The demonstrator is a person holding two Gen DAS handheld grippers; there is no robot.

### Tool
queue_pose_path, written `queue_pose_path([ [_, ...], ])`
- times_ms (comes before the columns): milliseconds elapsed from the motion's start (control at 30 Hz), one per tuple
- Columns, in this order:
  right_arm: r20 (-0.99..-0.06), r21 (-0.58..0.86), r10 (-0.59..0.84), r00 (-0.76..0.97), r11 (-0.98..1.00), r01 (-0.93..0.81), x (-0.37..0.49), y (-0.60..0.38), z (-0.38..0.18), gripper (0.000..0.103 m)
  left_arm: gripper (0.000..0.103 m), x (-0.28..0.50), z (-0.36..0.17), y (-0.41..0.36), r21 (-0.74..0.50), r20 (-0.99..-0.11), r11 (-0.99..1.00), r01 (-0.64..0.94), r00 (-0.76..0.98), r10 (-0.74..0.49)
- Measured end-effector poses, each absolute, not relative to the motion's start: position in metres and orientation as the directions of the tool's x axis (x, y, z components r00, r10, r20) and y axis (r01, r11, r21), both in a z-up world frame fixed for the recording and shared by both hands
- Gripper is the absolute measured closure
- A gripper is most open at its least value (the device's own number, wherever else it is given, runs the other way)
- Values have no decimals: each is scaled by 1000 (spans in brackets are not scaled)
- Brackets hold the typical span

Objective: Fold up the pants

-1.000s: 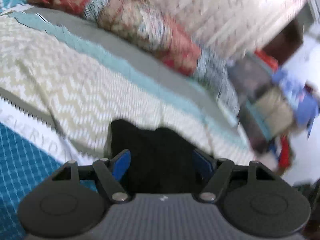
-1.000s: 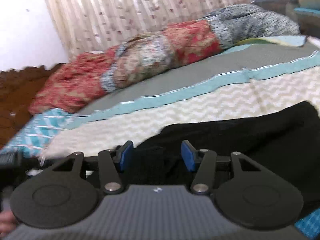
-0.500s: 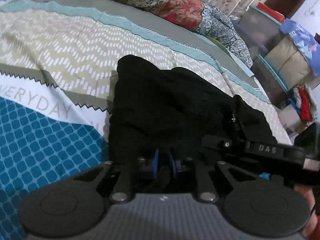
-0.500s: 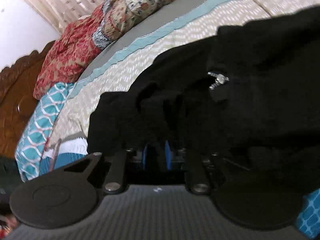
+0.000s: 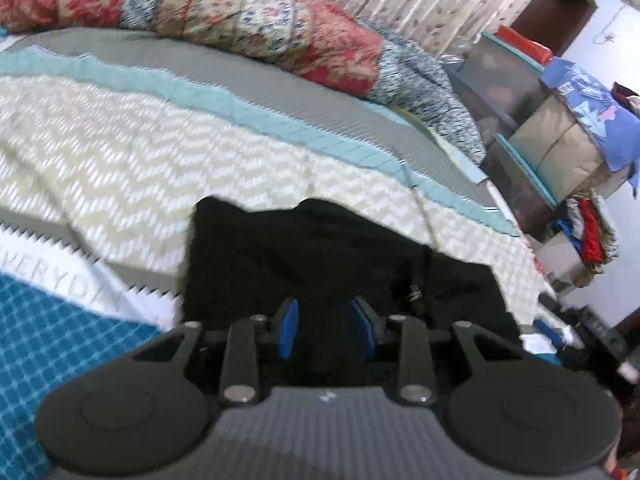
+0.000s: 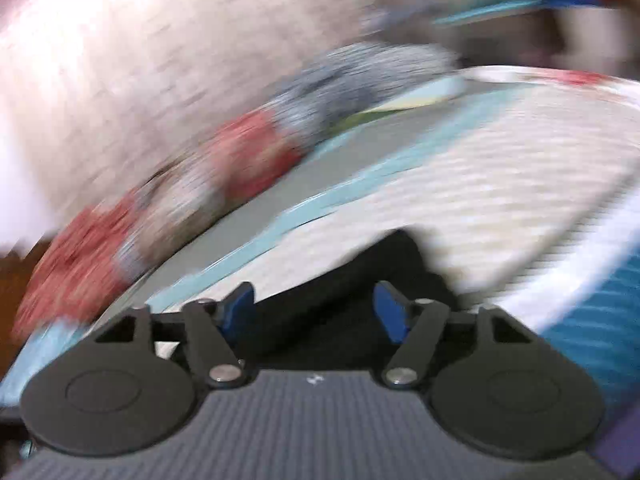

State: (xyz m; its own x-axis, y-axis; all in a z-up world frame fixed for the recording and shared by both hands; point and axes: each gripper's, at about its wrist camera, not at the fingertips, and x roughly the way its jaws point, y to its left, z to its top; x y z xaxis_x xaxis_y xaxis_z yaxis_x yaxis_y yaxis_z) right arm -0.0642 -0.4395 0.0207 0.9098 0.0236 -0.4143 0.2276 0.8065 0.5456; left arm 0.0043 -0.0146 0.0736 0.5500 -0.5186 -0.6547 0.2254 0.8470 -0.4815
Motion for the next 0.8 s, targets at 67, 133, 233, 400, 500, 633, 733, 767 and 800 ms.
queue_pose_path([
  [67, -440, 581, -24, 898, 755, 305, -70, -467, 6, 30, 70, 9, 82, -25, -485, -645, 836, 256, 541, -540],
  [133, -485, 591, -35, 874, 723, 357, -68, -480, -11, 30, 66, 14, 90, -39, -480, -643, 830, 284, 530, -553],
  [233, -556, 602, 26, 831, 702, 380, -59, -483, -36, 57, 61, 21, 99, -63, -468, -648, 820, 331, 503, -572],
  [400, -534, 524, 61, 843, 806, 274, -57, -440, -13, 86, 39, 30, 114, -114, -439, -662, 796, 417, 449, -600],
  [500, -490, 362, 71, 869, 923, 128, -63, -386, 16, 86, 10, 40, 118, -148, -461, -663, 759, 459, 390, -639],
  [633, -455, 165, 73, 887, 986, 4, -69, -336, 30, 86, 5, 44, 117, -191, -431, -686, 742, 514, 348, -639],
  [733, -451, 75, 92, 888, 995, -65, -73, -318, 33, 86, 18, 42, 112, -214, -380, -710, 746, 547, 345, -615],
  [767, -450, 55, 101, 888, 995, -85, -78, -314, 33, 86, 32, 39, 110, -221, -348, -718, 748, 565, 353, -600],
  [800, -447, 46, 112, 887, 994, -102, -80, -311, 34, 86, 73, 37, 107, -225, -307, -732, 750, 586, 358, -580],
])
